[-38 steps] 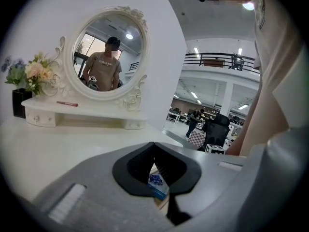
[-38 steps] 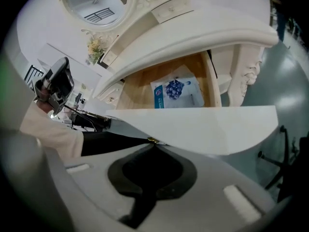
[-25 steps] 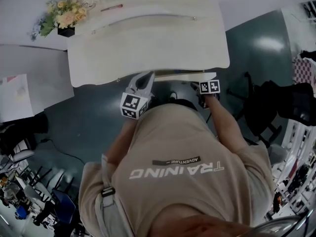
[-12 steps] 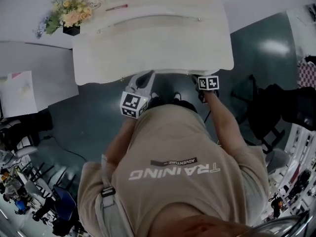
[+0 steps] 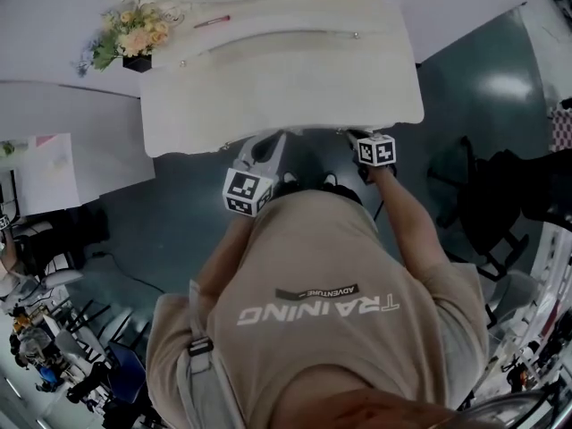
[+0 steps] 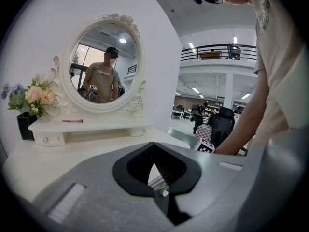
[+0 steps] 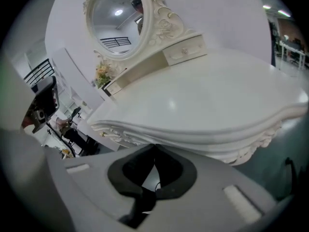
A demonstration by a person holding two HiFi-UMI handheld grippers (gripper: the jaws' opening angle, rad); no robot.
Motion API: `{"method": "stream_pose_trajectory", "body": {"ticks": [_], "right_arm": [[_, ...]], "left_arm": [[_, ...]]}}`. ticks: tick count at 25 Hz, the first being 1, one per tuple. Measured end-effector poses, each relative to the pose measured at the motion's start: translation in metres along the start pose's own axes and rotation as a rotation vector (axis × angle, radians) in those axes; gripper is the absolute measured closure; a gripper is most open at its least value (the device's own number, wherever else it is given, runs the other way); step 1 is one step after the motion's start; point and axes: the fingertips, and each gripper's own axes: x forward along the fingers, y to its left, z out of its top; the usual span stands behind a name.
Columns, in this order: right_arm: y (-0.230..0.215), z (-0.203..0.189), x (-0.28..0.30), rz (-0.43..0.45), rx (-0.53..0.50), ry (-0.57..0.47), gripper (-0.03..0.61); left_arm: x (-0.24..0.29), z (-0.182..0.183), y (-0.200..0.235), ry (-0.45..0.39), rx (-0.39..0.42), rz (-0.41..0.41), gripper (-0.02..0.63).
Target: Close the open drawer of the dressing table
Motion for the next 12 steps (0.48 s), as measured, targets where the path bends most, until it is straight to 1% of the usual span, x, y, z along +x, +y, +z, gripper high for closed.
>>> {"method": "stream_pose_trajectory", "body": {"ticks": [4,7,10,12], "right_arm": [[0.038,0.005,-0.032,0.102,-0.195,-0.021,0.574],[0.068,0.011,-0.074,0.144,-0.315,-0.078,0.574],[0.088,0.026,-0.121,0.125,-0.404,-0.161,0.574],[0.097,0.041,-0.149,0.104,-0.425,-0.219,0.574]], "left_arm": [[0.003,0.009,-0.014,-0.027,0.007,0.002,0.614],[0.003,0.018,-0.027,-0.053,0.010,0.014,0.614],[0.002,0.030,-0.038,-0.078,0.027,0.028,0.614],[-0.002,0.042,-0.046,-0.093,0.046,0.034,0.614]]}}
